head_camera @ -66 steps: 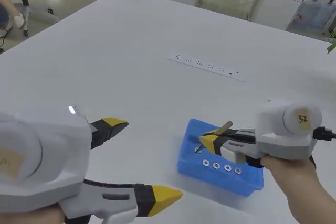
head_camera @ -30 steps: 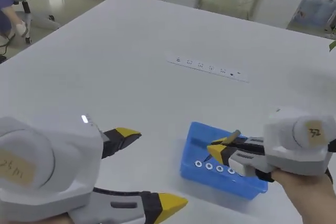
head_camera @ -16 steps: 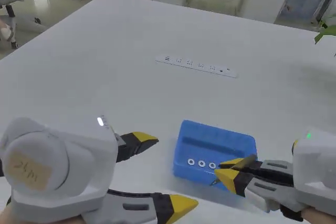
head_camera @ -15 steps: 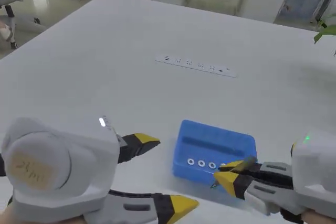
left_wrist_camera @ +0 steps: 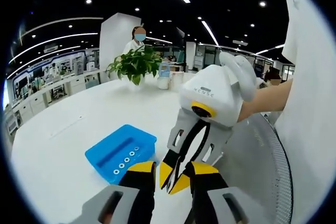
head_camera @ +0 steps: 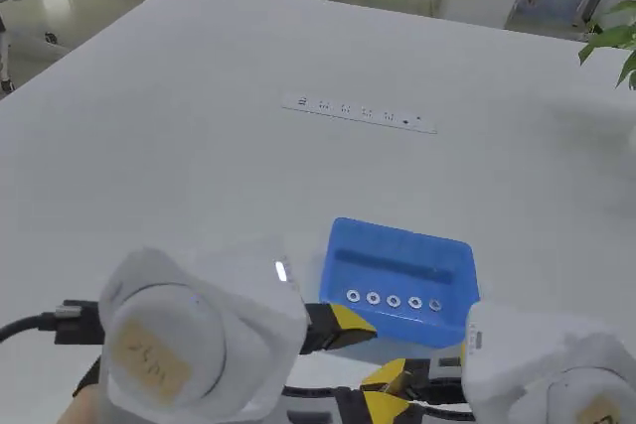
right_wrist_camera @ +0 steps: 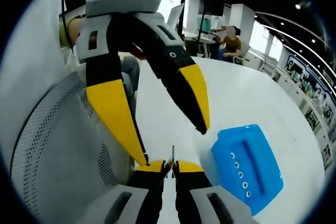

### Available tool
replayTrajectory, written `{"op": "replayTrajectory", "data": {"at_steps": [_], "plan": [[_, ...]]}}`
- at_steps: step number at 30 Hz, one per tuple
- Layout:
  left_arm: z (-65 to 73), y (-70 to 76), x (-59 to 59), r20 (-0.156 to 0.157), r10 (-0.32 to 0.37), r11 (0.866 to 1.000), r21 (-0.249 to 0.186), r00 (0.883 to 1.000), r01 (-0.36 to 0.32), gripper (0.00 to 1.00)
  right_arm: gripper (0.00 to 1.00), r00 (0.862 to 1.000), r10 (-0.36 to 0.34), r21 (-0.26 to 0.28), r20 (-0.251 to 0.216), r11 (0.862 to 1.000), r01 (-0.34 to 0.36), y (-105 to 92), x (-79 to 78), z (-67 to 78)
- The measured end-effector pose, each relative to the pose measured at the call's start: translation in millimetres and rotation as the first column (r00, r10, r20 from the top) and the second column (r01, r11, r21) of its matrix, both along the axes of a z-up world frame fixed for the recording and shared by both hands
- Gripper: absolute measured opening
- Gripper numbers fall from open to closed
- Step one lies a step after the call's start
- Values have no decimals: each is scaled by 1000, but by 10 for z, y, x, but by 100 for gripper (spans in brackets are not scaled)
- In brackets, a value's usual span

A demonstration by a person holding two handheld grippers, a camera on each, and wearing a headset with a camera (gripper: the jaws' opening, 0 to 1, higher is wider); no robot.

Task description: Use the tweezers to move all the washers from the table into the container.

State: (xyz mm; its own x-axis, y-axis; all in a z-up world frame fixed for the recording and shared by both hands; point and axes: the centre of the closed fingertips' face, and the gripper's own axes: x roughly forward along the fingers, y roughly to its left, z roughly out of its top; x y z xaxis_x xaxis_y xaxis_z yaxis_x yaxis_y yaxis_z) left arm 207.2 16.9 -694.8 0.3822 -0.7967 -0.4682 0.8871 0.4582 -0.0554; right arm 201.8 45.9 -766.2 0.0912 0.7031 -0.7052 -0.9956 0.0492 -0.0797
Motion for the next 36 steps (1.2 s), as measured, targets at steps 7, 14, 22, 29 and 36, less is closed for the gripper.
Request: {"op": "replayTrajectory", "data": {"at_steps": [7,14,22,29,36], "plan": [[-61,-2,-70,12,-80,995,62,997,79,4,4,997,65,-53,29,997,-63,3,-50,-43],[-201,-36,-127,32,-174,969,184,984,165,0,4,995,91,-118,42,989,-85,-107,-49,-147],[-391,-54,-67,49,-272,907,345,961,240,0,4,997,57,-155,43,987,-50,-321,59,-232],[-479,-85,3,23,-296,891,369,955,267,0,4,1000,10,-118,16,993,-8,-355,87,-295],[-540,74,70,-21,-268,887,385,963,255,0,7,993,-93,-34,-75,995,91,-313,113,-295]]}}
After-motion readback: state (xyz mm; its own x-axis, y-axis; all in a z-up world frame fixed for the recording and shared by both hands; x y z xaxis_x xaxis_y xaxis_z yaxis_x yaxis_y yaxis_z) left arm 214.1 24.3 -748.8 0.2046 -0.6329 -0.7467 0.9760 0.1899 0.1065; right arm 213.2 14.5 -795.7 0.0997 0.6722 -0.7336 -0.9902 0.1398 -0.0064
